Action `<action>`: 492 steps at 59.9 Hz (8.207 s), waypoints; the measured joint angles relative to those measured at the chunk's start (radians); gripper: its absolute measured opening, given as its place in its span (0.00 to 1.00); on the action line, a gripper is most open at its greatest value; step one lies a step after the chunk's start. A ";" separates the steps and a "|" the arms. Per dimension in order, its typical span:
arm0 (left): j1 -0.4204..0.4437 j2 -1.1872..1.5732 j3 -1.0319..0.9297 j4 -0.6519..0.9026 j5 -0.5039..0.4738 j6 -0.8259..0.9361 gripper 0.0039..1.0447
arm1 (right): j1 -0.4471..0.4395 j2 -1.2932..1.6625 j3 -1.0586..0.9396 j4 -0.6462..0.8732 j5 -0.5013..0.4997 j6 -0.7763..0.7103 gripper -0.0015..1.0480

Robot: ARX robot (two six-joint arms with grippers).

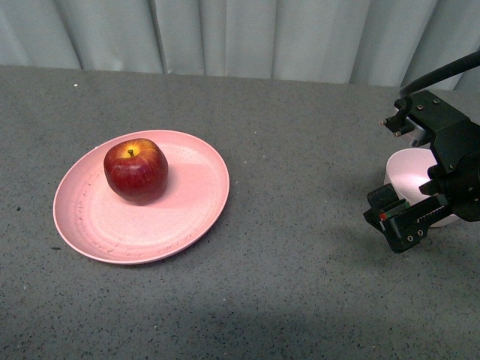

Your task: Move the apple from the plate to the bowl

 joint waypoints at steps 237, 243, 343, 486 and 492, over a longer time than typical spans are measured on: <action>0.000 0.000 0.000 0.000 0.002 0.000 0.94 | -0.076 -0.816 -0.706 0.856 0.234 0.310 0.01; 0.000 0.000 0.000 0.000 0.002 0.000 0.94 | -0.102 -0.904 -0.732 0.796 0.198 0.310 0.01; 0.000 0.000 0.000 0.000 0.001 0.000 0.94 | -0.166 -1.941 -0.797 -0.153 0.140 0.310 0.01; -0.150 1.930 0.748 0.524 0.064 -0.095 0.94 | -0.166 -1.942 -0.797 -0.156 0.140 0.310 0.91; -0.155 1.946 0.766 0.496 0.061 -0.096 0.94 | -0.166 -1.942 -0.797 -0.156 0.140 0.310 0.91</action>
